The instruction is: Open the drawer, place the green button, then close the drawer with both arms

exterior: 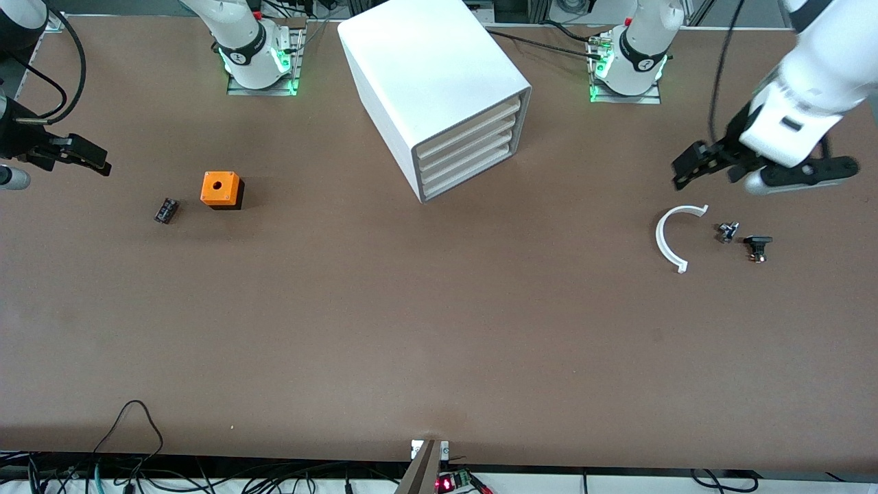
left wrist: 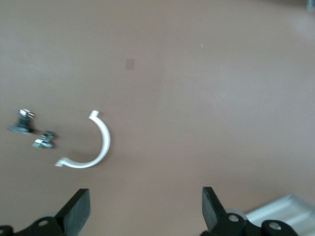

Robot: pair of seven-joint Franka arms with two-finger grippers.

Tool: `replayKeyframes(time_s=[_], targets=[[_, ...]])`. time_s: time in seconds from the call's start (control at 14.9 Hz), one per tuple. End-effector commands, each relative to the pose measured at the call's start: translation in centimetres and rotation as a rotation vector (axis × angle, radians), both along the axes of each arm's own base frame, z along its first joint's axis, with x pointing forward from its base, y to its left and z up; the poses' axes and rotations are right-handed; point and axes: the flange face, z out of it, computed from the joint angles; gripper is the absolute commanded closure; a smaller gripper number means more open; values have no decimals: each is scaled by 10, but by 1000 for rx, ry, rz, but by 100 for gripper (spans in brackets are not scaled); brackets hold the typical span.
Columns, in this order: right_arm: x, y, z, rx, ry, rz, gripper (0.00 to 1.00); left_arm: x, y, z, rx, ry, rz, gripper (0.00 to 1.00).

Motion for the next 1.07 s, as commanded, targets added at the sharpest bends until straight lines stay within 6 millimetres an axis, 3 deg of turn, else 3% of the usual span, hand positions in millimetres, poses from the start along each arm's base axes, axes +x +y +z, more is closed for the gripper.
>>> replayKeyframes(time_s=[0.0, 0.13, 0.27, 0.74, 0.94, 1.0], targets=[[0, 2, 2, 10, -5, -24, 0, -8, 8, -3, 4, 84, -127, 0], [0, 1, 2, 10, -3, -26, 0, -11, 9, -2, 5, 106, -142, 0], [-1, 2, 1, 11, 1, -23, 0, -6, 13, 17, 2, 78, -129, 0], [-3, 2, 0, 13, 9, -23, 0, 7, 23, 20, 77, 14, -133, 0], [-3, 2, 1, 13, 7, -23, 0, 13, 55, 16, 58, 20, -79, 0], [-3, 2, 1, 12, 7, -23, 0, 13, 57, 14, 46, 24, -73, 0]])
